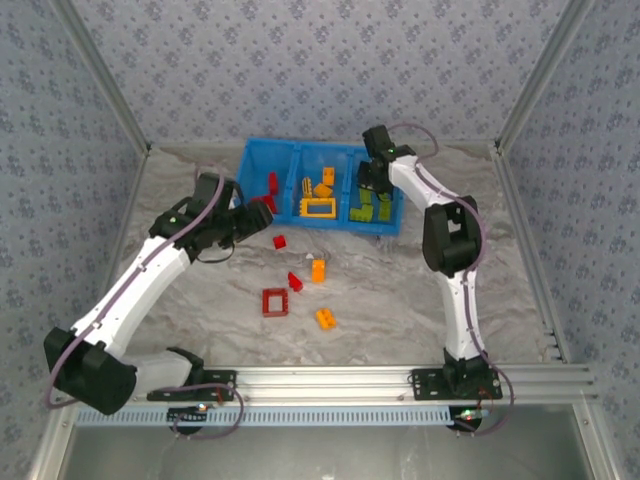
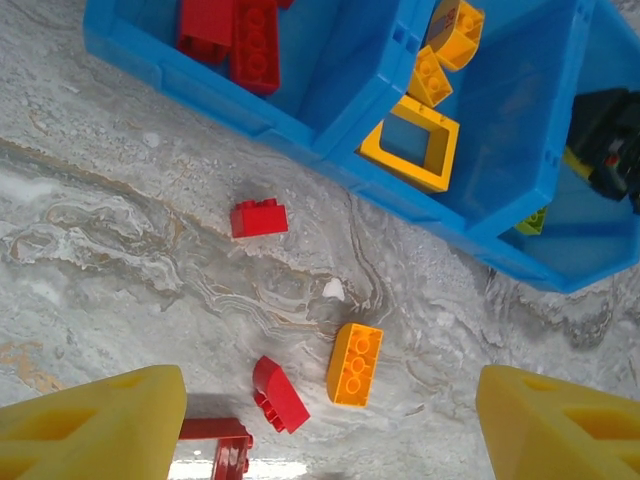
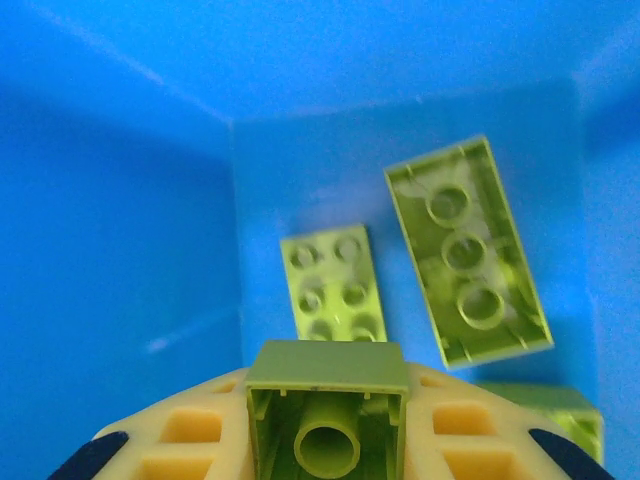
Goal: Sort the legos into containers by color
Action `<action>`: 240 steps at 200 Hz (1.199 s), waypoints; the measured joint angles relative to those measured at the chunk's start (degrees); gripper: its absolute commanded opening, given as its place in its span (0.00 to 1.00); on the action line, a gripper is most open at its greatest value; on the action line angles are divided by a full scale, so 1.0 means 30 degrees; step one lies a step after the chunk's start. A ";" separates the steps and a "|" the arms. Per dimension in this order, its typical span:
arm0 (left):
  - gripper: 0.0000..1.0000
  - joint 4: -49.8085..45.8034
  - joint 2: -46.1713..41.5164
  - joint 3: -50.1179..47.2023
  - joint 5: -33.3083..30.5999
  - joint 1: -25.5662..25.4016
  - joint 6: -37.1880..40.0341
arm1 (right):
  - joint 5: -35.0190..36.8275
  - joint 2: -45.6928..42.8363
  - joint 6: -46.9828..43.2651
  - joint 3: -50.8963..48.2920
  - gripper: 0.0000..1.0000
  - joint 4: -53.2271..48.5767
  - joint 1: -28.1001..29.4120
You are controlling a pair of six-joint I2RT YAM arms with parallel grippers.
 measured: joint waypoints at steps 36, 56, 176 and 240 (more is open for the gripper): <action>0.70 -0.0095 0.3162 0.0641 0.0321 0.0029 -0.0102 | -0.0175 0.1515 0.0233 0.2229 0.28 -0.0882 -0.0080; 0.69 -0.0204 0.5311 0.1224 0.0335 0.0051 -0.0051 | -0.0342 0.1749 0.0474 0.2295 0.37 -0.1282 -0.0248; 0.67 0.0539 1.2582 0.4255 -0.0503 -0.0321 0.0444 | -0.0495 -0.0270 0.0423 0.2514 0.59 -0.2798 -0.0415; 0.61 0.0138 1.3755 0.4816 -0.1508 -0.1195 0.0517 | -0.0364 -0.8888 0.0452 -0.2346 0.60 -0.1836 0.0328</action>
